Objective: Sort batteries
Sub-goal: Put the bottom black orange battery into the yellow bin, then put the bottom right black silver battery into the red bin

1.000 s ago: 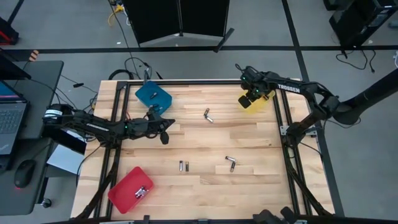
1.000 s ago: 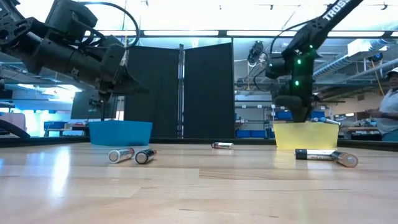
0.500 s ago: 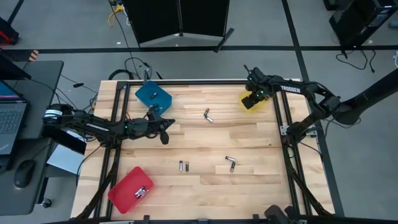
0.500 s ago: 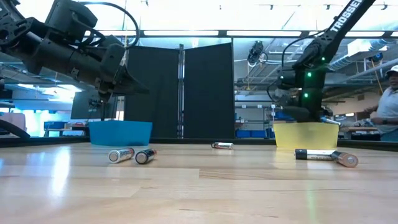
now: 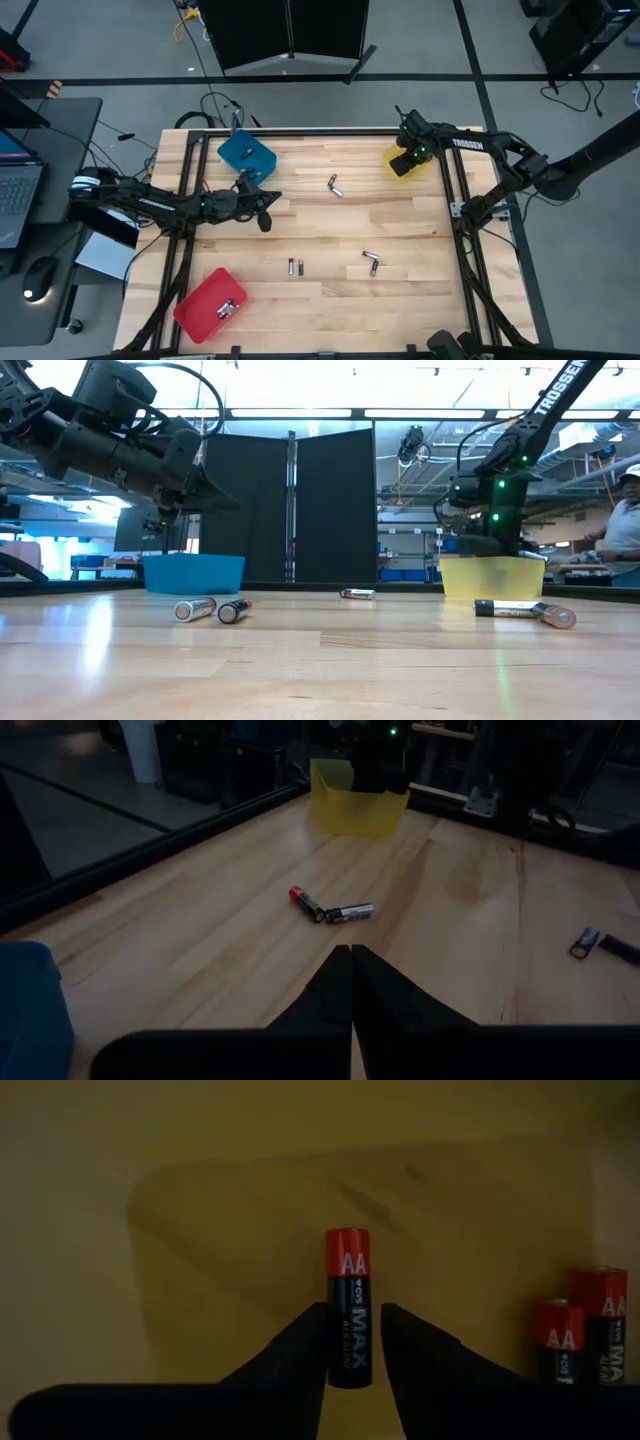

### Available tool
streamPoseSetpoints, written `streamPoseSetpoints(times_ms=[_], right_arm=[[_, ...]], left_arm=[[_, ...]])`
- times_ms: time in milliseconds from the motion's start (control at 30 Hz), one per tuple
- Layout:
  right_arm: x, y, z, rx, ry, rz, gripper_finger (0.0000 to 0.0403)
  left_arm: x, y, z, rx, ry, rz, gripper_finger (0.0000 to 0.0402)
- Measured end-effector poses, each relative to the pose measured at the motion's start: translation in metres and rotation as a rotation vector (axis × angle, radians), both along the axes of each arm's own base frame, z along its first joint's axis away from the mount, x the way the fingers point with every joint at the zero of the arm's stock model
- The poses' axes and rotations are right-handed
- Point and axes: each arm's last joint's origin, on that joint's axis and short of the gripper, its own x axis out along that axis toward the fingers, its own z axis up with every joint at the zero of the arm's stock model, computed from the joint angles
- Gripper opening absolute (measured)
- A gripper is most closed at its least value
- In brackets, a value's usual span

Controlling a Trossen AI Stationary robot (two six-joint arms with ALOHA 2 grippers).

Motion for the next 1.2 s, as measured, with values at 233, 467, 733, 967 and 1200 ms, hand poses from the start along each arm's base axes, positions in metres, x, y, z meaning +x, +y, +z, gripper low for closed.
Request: streamPoseSetpoints(times_ms=[233,467,733,967,1200], right_arm=[[0.002,-0.004,0.011,-0.015,0.039,-0.066,0.013],[0.012,-0.009,0.036,-0.069,0.144,-0.041,0.0146],[0.035,-0.006,0.067,-0.091,0.143,0.06,0.012],[0.052,0.02,0.086,-0.131,0.105,0.163,0.0023],[0.064,0.052,0.109,-0.173,-0.019,0.244,0.0022]], left_arm=[[0.0,0.0,0.0,-0.004,-0.002,0.001,0.0008],[0.0,0.0,0.0,-0.001,0.0,0.0,0.0008],[0.0,0.0,0.0,0.013,0.011,-0.003,0.0008],[0.0,0.0,0.0,0.013,0.011,-0.003,0.0008],[0.0,0.0,0.0,0.013,0.011,-0.003,0.0008]])
